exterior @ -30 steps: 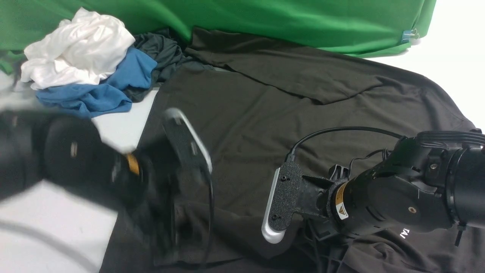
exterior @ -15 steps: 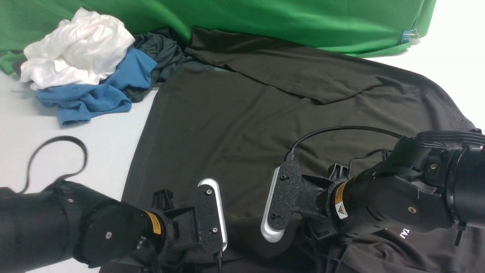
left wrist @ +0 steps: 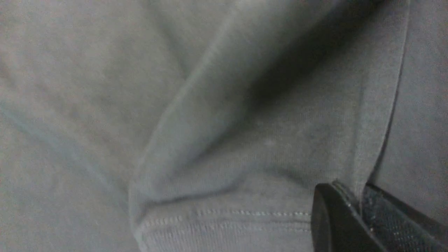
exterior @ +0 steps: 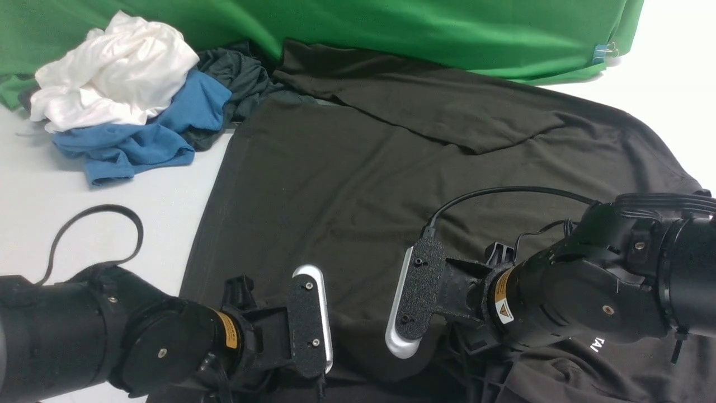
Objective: Fold a long-sleeved shirt on a white desktop.
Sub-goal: 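Fold the left side of the black T-shirt inward over its body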
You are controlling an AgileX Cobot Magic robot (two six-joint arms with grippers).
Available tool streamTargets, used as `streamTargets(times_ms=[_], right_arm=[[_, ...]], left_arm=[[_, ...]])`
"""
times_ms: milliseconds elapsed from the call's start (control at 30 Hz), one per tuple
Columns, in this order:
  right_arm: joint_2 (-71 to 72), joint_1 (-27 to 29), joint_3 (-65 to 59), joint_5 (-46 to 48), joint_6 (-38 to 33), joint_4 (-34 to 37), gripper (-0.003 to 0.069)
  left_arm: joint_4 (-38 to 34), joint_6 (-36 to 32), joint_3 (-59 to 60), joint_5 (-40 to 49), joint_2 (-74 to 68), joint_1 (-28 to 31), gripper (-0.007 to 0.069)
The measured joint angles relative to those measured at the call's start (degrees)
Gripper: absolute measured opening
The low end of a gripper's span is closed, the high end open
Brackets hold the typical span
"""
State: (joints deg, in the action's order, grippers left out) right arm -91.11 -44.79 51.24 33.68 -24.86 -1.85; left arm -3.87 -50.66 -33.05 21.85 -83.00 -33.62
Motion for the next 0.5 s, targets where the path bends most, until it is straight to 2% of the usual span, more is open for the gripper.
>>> streamTargets(times_ms=[100, 200, 233, 267, 333, 367, 400, 433, 500], right_arm=[[0.0, 0.0, 0.6, 1.7, 0.1, 0.0, 0.0045], [0.0, 0.0, 1.5, 3.6, 0.2, 1.8, 0.0087], [0.0, 0.0, 1.6, 3.8, 0.2, 2.3, 0.0093], [0.0, 0.0, 1.6, 4.0, 0.2, 3.5, 0.0134], [0.0, 0.0, 1.7, 5.1, 0.2, 6.3, 0.028], [0.0, 0.0, 1.7, 6.6, 0.2, 7.3, 0.0398], [0.1, -0.1, 1.7, 7.3, 0.4, 7.5, 0.0449], [0.5, -0.5, 1.7, 8.9, 0.7, 7.7, 0.0539], [1.5, -1.2, 1.7, 11.1, 1.7, 7.8, 0.0617]], left_arm=[[0.8, 4.3, -2.5, 5.8, 2.8, 0.0, 0.0041], [2.5, 11.3, -8.9, 20.4, 8.5, 0.0, 0.0041], [2.7, 11.5, -9.5, 21.3, 9.1, 0.0, 0.0041], [3.3, 12.4, -10.7, 24.9, 10.2, 0.0, 0.0041], [4.8, 13.3, -13.2, 33.7, 13.0, 0.0, 0.0041], [5.3, 13.5, -13.9, 36.7, 14.6, 0.0, 0.0041], [5.4, 13.5, -14.1, 37.9, 15.0, 0.0, 0.0041], [5.8, 13.5, -14.2, 39.8, 16.3, 0.0, 0.0041], [6.3, 13.5, -14.2, 41.3, 17.1, 0.0, 0.0041]])
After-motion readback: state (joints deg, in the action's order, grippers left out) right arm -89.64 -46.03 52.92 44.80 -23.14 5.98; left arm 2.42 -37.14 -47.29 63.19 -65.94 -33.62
